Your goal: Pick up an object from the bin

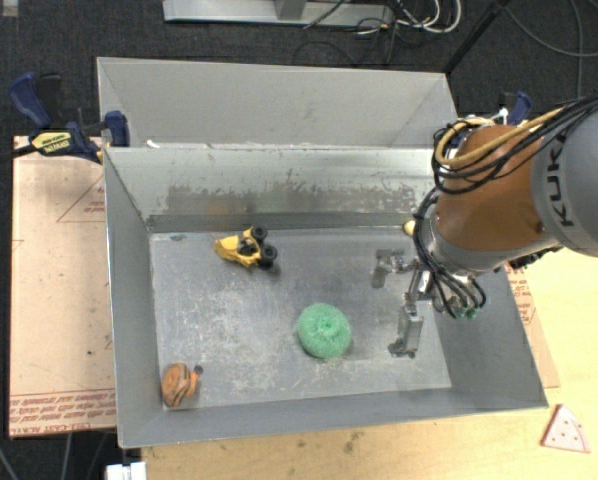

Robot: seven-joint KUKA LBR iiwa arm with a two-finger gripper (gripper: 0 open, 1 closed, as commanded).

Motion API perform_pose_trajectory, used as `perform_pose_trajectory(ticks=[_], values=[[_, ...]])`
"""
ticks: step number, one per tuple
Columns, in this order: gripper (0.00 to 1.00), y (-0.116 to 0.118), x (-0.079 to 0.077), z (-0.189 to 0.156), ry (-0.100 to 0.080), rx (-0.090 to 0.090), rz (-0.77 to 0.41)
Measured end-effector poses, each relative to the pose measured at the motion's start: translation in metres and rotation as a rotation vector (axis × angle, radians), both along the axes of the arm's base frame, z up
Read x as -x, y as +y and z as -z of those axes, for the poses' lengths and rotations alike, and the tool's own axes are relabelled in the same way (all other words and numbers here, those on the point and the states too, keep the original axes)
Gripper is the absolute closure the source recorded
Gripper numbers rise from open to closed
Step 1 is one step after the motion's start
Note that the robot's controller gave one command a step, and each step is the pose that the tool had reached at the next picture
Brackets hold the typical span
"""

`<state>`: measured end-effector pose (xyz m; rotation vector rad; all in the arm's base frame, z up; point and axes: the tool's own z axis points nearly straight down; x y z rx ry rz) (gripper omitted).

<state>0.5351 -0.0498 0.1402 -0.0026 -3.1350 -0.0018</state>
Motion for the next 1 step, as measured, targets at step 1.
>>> perform_pose_trajectory(ticks=[1], values=[[0.00,0.0001,-0.0019,-0.0042,-0.007,0.001,-0.001]])
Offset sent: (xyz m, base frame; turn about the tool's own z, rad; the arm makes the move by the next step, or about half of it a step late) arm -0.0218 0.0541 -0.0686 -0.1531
